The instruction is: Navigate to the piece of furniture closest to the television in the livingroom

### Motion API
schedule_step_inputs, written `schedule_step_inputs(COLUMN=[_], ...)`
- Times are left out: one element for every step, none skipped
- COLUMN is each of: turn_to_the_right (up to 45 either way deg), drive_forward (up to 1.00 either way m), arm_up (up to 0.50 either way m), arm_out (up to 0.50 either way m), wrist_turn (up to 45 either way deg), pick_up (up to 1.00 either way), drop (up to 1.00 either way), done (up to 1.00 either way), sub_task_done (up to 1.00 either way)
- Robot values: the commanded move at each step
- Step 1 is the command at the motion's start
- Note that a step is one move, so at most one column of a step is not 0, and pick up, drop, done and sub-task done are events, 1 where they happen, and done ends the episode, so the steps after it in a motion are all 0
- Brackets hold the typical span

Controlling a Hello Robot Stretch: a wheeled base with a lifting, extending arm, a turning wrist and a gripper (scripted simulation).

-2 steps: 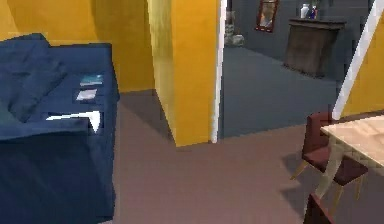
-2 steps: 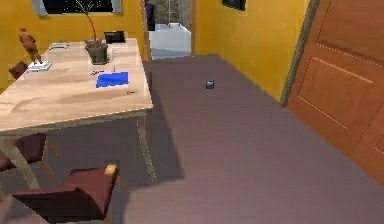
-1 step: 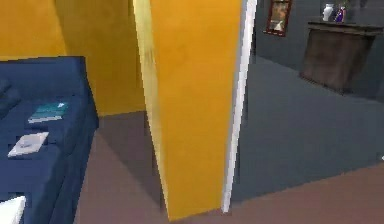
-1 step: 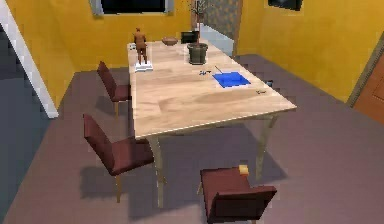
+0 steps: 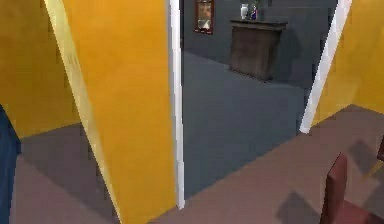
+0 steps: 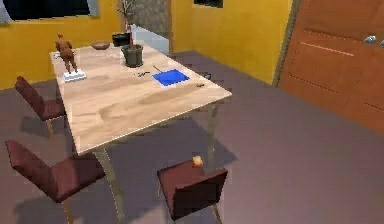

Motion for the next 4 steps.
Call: schedule_step_inputs(turn_to_the_right=[0.0,39.0,0.0,6.0], drive_forward=[0.55,0.00,0.60,0.00], arm_up=[0.00,0.00,0.00,0.00], arm_out=[0.00,0.00,0.00,0.00], wrist_turn=[0.0,0.0,0.0,0.0], pick_up=[0.00,0.00,0.00,0.00], drop=[0.00,0.00,0.00,0.00], done=[0.00,0.00,0.00,0.00], sub_task_done=[0.00,0.00,0.00,0.00])
